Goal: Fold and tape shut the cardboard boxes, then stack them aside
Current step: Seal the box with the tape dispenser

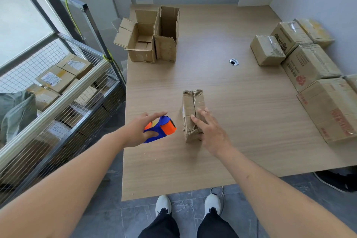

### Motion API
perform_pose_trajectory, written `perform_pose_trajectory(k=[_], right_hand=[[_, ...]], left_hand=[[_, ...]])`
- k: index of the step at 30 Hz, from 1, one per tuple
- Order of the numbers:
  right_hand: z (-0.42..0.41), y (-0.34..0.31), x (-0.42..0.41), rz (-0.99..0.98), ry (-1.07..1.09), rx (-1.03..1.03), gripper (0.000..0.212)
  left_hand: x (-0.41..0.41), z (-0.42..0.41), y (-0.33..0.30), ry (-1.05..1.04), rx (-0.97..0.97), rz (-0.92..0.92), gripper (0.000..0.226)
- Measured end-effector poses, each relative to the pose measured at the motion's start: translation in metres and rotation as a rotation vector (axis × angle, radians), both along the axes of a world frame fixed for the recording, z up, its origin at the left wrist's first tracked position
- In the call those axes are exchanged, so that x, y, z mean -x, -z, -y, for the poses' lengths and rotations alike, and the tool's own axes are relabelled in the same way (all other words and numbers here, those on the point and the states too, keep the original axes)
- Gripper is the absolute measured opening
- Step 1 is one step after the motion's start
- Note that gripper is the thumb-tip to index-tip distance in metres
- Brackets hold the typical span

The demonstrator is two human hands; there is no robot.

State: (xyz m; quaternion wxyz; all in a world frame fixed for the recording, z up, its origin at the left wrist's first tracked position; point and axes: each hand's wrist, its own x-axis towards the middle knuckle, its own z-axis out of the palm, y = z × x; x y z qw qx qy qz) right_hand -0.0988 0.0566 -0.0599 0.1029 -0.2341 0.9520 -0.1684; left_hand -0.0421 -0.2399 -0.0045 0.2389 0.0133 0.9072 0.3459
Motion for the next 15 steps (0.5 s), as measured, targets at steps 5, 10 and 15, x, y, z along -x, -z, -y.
perform_pose_trajectory(k=[5,10,15], right_hand=[[-0.011,-0.007,0.011,0.107,-0.115,0.194,0.065],[-0.005,-0.047,0.015,0.314,-0.016,0.674,0.031],[-0.017,-0.071,0.027,0.536,-0.065,0.762,0.018]], left_hand=[[-0.007,-0.014,-0.012,-0.031,-0.091,-0.088,0.072],[-0.007,-0.044,-0.032,-0.046,-0.121,-0.101,0.073],[-0.005,-0.072,-0.054,-0.042,-0.104,-0.079,0.075]])
